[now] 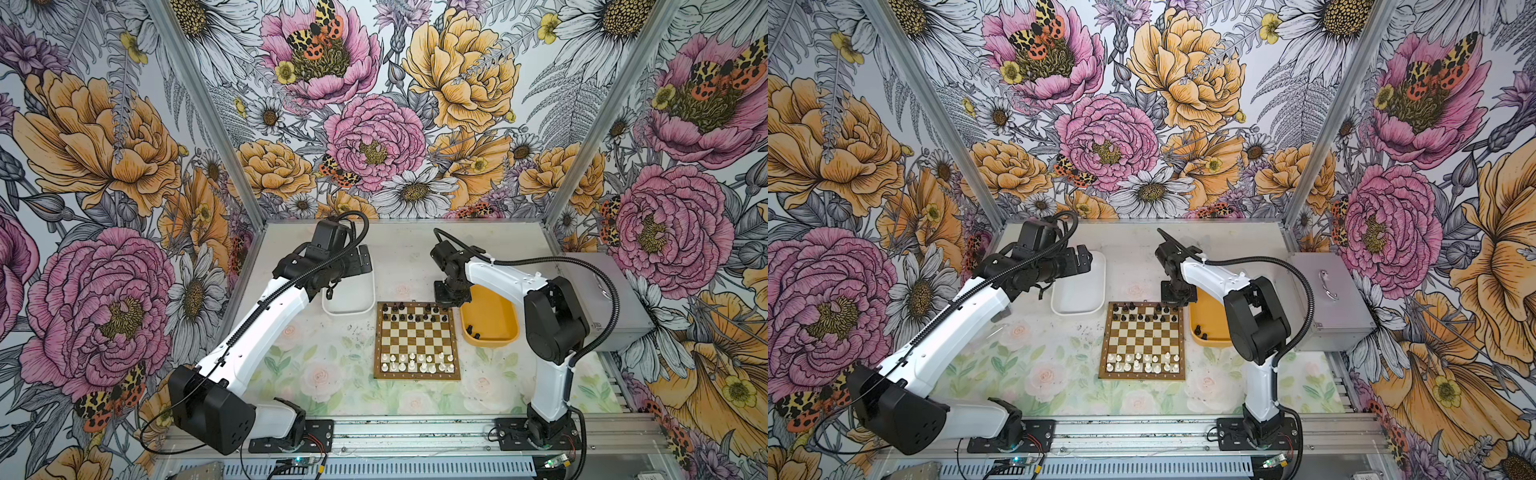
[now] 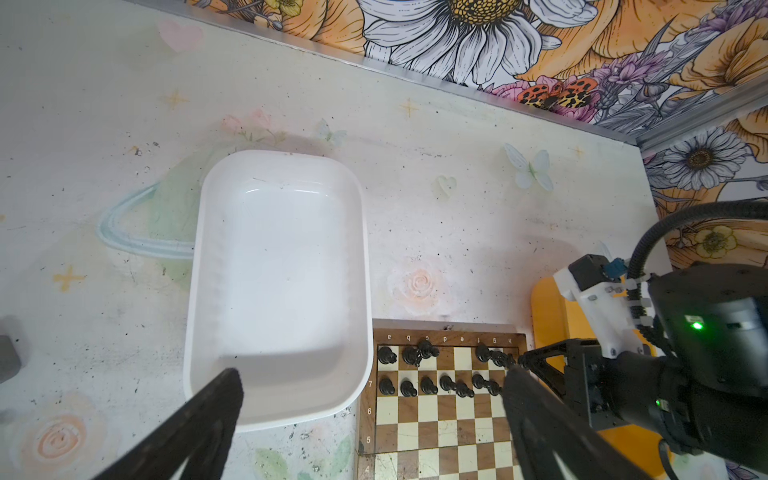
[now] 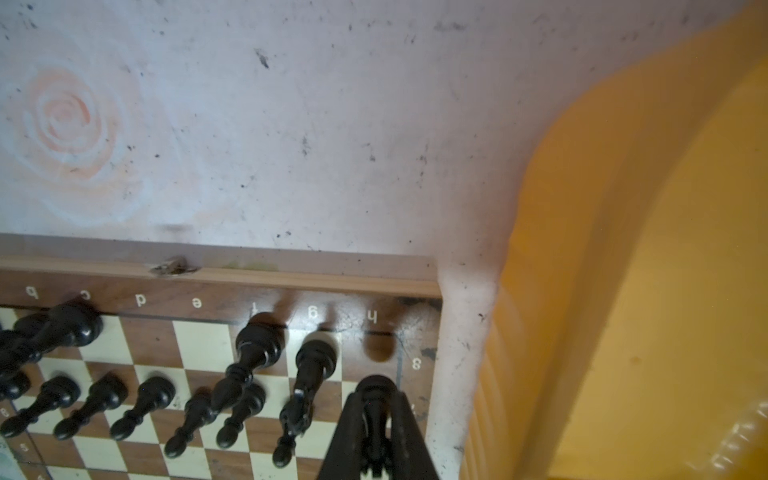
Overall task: Set up the chess pieces on the board
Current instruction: 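Carry the black piece with the right gripper over the board's far ranks, then lower the black piece onto an empty far-rank square and open the right gripper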
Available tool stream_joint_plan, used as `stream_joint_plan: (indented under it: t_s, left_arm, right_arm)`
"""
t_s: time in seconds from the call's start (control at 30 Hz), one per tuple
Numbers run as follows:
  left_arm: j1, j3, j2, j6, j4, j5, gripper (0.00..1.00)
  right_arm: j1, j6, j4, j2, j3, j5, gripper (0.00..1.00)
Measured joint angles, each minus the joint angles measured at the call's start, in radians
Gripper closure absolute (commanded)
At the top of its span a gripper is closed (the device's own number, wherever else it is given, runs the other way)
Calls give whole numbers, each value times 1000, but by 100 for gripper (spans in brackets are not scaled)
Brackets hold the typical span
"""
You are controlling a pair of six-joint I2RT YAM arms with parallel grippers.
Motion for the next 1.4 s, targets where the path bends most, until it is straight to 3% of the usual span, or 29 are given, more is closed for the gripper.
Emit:
stream_joint_plan:
  t_s: [0.57,1.1,1.23,1.4]
  left_arm:
    - [33,-6,-1,10,0,30,1]
    - [36,-6,-1,18,0,40,1]
    - [36,-6,-1,18,0,41,1]
    - [36,-6,-1,18,0,41,1]
  right_arm:
    - [13,22,17,19,-3,0,92]
    - [13,23,17,28,-4,3,85]
    - [13,24,17,28,-4,8,73]
    - [13,18,17,28,-4,13,71]
